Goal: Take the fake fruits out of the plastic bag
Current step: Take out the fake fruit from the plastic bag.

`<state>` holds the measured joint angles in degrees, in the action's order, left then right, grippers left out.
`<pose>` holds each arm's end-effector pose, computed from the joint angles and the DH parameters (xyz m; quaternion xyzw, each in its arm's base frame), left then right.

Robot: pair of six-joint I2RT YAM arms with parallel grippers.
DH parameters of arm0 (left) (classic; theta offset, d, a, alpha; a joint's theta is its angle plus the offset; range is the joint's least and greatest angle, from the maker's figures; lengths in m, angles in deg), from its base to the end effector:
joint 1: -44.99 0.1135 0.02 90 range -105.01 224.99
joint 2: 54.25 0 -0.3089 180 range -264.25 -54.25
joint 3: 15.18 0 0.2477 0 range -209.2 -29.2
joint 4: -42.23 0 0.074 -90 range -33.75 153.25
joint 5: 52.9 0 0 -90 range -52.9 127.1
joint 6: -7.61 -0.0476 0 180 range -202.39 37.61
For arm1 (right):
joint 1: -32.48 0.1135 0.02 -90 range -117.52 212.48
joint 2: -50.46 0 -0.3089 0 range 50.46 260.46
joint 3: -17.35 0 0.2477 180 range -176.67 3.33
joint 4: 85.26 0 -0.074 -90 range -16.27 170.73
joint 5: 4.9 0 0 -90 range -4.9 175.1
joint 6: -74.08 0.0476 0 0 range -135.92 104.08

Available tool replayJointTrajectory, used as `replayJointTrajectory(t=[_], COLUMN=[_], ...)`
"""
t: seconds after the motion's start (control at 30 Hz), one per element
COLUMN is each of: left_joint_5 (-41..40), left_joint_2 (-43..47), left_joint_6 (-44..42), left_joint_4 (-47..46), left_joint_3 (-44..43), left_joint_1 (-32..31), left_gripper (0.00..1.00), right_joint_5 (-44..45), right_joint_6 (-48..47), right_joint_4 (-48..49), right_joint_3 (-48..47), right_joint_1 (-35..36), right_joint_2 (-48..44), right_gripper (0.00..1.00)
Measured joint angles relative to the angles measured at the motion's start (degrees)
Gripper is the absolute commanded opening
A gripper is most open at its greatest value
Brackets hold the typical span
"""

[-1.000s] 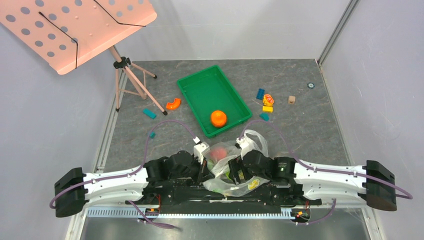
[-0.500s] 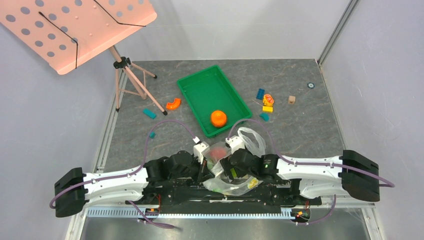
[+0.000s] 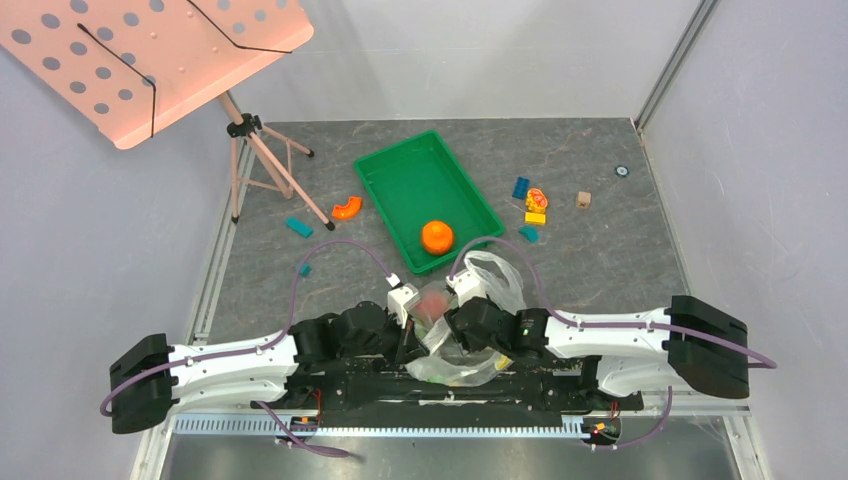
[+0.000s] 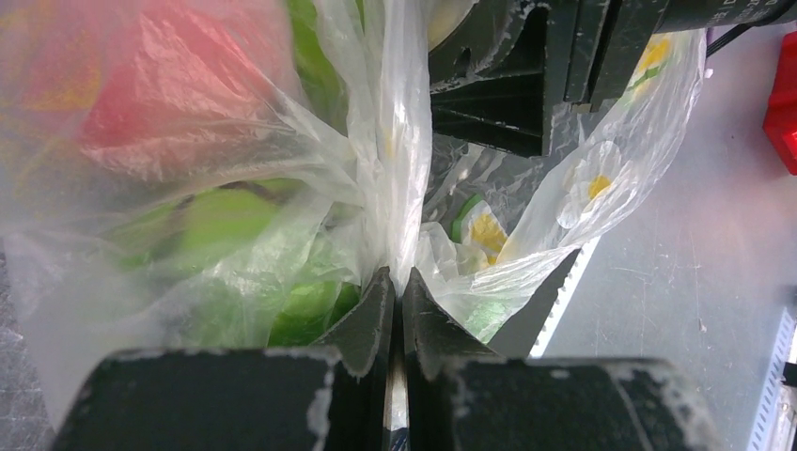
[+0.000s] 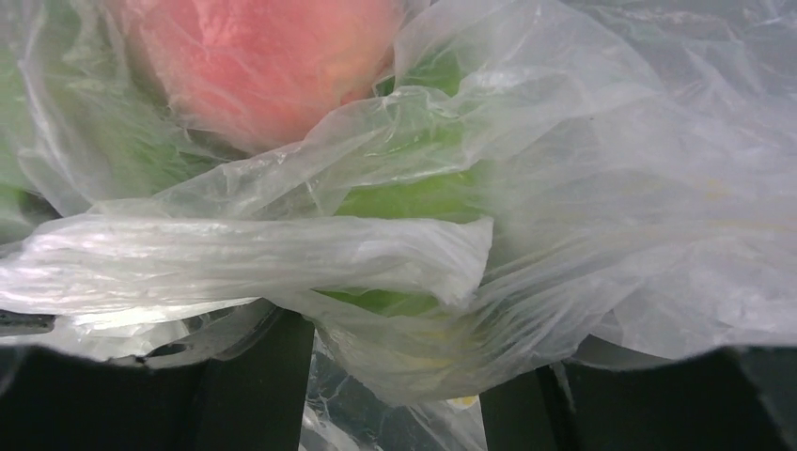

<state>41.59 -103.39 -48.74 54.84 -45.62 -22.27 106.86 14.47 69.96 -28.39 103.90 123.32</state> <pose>0.0570 -0.1456 0.2046 0.2702 0.8283 -0.3994 0.2854 0.0876 0.2052 0.2027 -0.2676 0.8910 0.1363 0.3406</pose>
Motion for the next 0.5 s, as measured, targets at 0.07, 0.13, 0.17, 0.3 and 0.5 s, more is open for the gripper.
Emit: replayJointTrajectory(t=[0.07,0.13,0.17,0.3,0.5], left_joint_5=[-0.04,-0.11,-0.15,-0.37,-0.74], left_joint_2=[0.00,0.00,0.02,0.02,0.02], left_joint_6=[0.00,0.02,0.00,0.02,0.02], left_joint_4=[-0.02,0.00,-0.02,-0.02,-0.02], left_joint_3=[0.00,0.00,0.00,0.00,0.00], left_joint_1=[0.00,0.00,0.00,0.00,0.00], left_gripper=[0.05,0.05,0.05,0.05,0.05], right_joint_5=[0.02,0.02,-0.02,-0.39,-1.20], right_joint_6=[-0.02,-0.02,0.00,0.07,0.50], right_joint_4=[-0.04,-0.37,-0.70,-3.06,-9.66], right_joint_3=[0.02,0.04,0.11,0.20,0.22], right_joint_1=[0.00,0.00,0.00,0.00,0.00], right_joint_2=[-0.55,-1.70,-2.58,-7.21,-15.85], right_gripper=[0.51,0.50,0.49,0.49,0.48])
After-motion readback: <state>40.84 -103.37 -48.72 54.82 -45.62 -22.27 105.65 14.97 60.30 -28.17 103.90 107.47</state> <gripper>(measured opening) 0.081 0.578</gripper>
